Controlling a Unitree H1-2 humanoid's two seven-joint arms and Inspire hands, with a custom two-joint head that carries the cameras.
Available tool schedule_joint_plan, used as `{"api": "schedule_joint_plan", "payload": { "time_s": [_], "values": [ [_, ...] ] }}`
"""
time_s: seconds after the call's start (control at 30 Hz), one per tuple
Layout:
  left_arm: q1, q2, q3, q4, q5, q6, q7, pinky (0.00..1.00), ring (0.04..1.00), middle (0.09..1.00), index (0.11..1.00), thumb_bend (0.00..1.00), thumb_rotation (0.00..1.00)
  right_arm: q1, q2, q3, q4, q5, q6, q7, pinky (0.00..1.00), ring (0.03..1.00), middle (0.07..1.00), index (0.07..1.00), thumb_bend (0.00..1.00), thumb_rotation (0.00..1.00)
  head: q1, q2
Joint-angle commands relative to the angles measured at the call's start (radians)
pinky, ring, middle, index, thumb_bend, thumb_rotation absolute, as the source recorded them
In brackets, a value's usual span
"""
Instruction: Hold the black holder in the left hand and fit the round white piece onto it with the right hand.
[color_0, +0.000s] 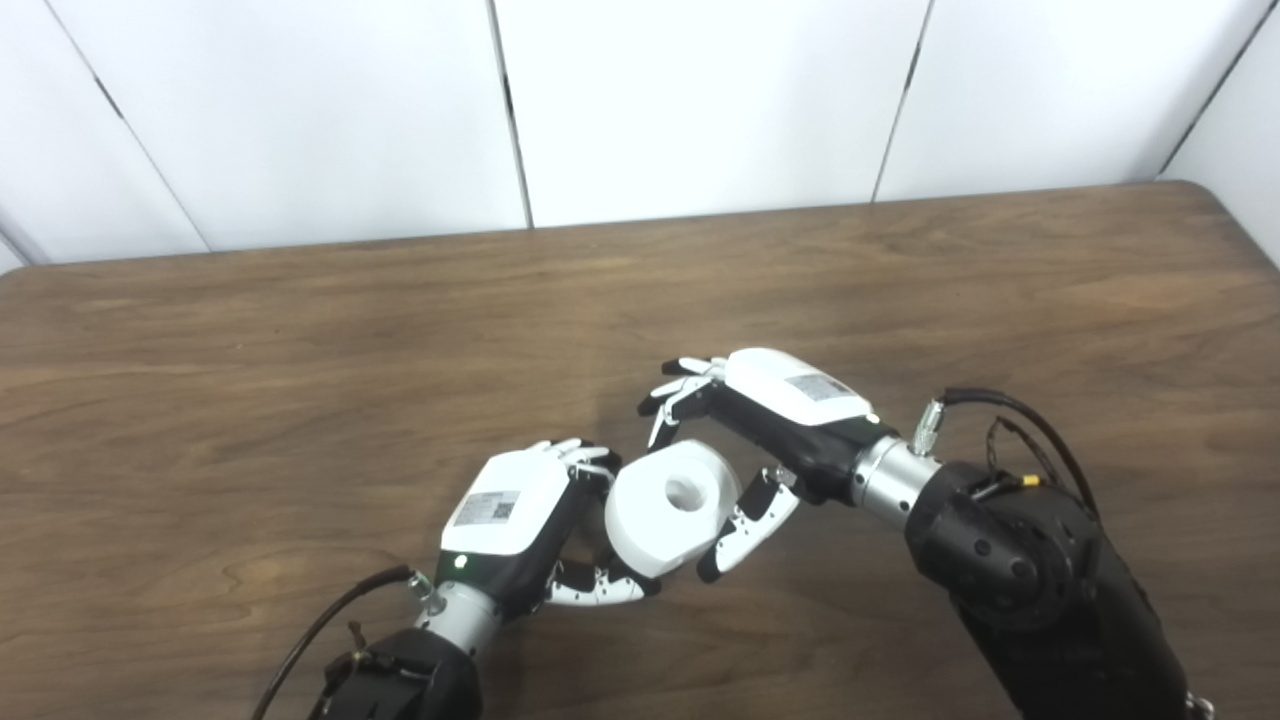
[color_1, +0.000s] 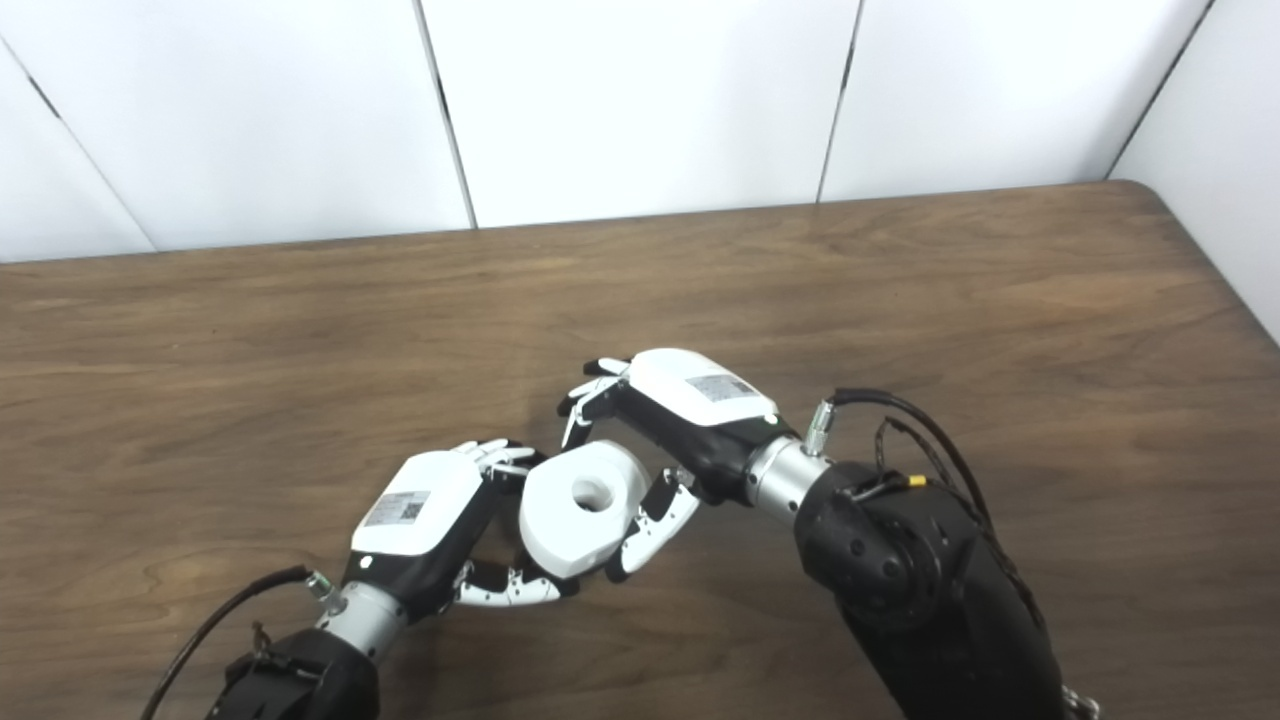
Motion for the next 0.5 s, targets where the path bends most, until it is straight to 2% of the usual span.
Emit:
{"api": "schedule_joint_plan", "payload": {
  "time_s": [0.0, 0.47],
  "values": [
    [0.023, -0.002, -0.035, 0.037, 0.011, 0.023, -0.097, 0.90, 0.882, 0.828, 0.493, 0.51, 0.07, -0.031, -0.002, -0.016, -0.017, -0.015, 0.002, -0.010, 0.99, 0.951, 0.824, 0.480, 0.53, 0.14, 0.001, 0.000],
    [0.018, -0.008, -0.043, 0.025, 0.024, 0.037, -0.119, 0.90, 0.886, 0.831, 0.493, 0.51, 0.07, -0.017, 0.013, 0.020, -0.001, -0.034, -0.010, -0.013, 0.97, 0.960, 0.829, 0.481, 0.53, 0.14, 0.004, 0.008]
  ]
}}
